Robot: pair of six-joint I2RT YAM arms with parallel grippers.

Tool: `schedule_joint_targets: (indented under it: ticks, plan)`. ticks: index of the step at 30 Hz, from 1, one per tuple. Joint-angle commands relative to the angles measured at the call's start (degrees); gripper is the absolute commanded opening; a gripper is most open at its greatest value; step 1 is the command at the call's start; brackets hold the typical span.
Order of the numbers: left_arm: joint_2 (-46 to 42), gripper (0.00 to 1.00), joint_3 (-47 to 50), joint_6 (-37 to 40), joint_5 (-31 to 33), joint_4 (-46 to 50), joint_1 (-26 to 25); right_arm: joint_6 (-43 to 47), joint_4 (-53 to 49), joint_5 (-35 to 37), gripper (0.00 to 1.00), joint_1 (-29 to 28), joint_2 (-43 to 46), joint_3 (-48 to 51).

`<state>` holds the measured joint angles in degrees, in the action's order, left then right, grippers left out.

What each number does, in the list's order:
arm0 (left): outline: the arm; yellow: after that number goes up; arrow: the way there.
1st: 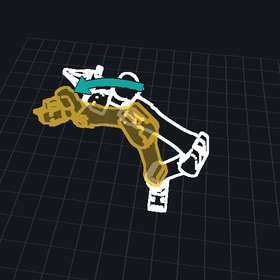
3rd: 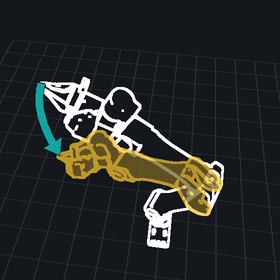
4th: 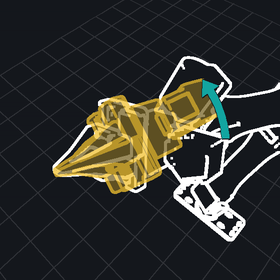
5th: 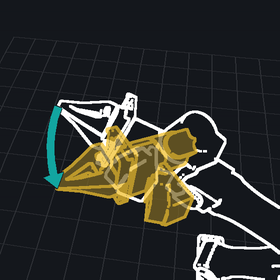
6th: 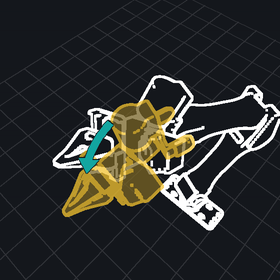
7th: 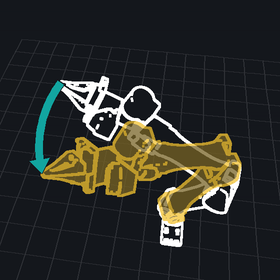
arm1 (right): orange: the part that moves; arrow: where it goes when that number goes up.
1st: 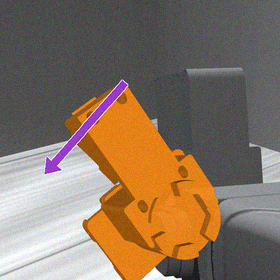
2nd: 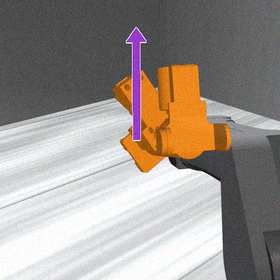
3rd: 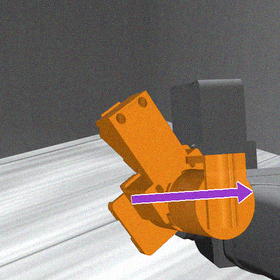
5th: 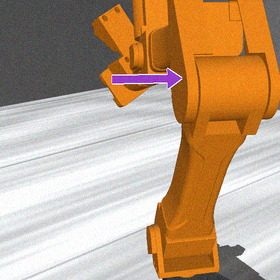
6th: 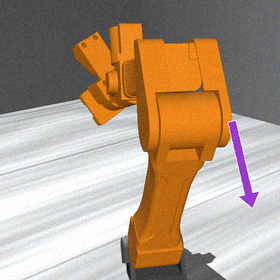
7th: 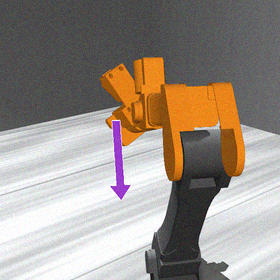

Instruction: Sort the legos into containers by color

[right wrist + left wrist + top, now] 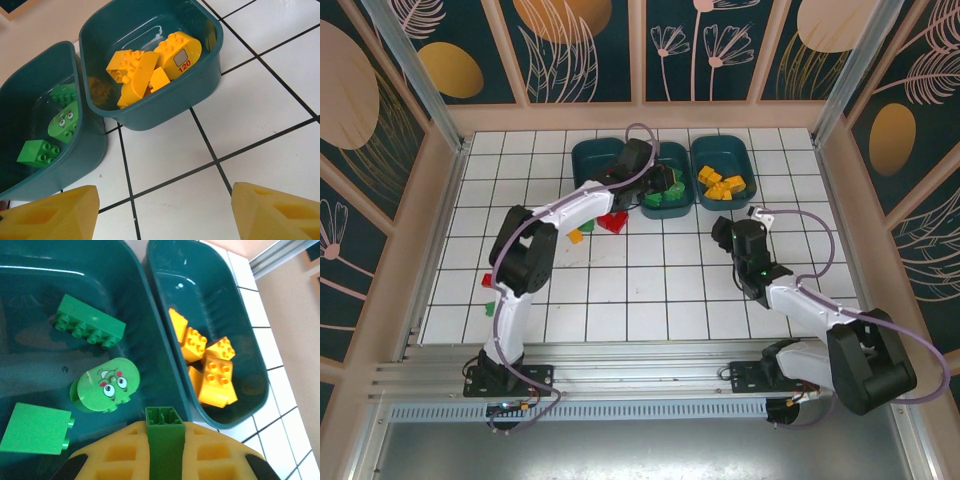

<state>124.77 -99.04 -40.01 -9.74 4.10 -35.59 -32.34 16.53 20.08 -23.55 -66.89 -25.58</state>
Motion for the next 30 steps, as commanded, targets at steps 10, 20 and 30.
schedule_joint_targets:
  ticks: [10, 20, 30]
  plan:
    - [-4.2, 0.64, -0.38, 6.68, 2.25, 0.74, 0.25, -1.11, 1.49, -2.23, 0.72, 0.09, -0.45, 0.17]
    - [-32.35, 0.84, 39.76, 5.95, 22.81, -6.87, 0.55, -0.54, 1.48, -1.54, 0.72, -2.22, -0.66, -0.48]
    - [-37.02, 0.75, 54.71, 5.7, 30.31, -8.11, 3.6, -0.23, 1.4, -1.86, 0.72, -3.73, -2.98, -1.56]
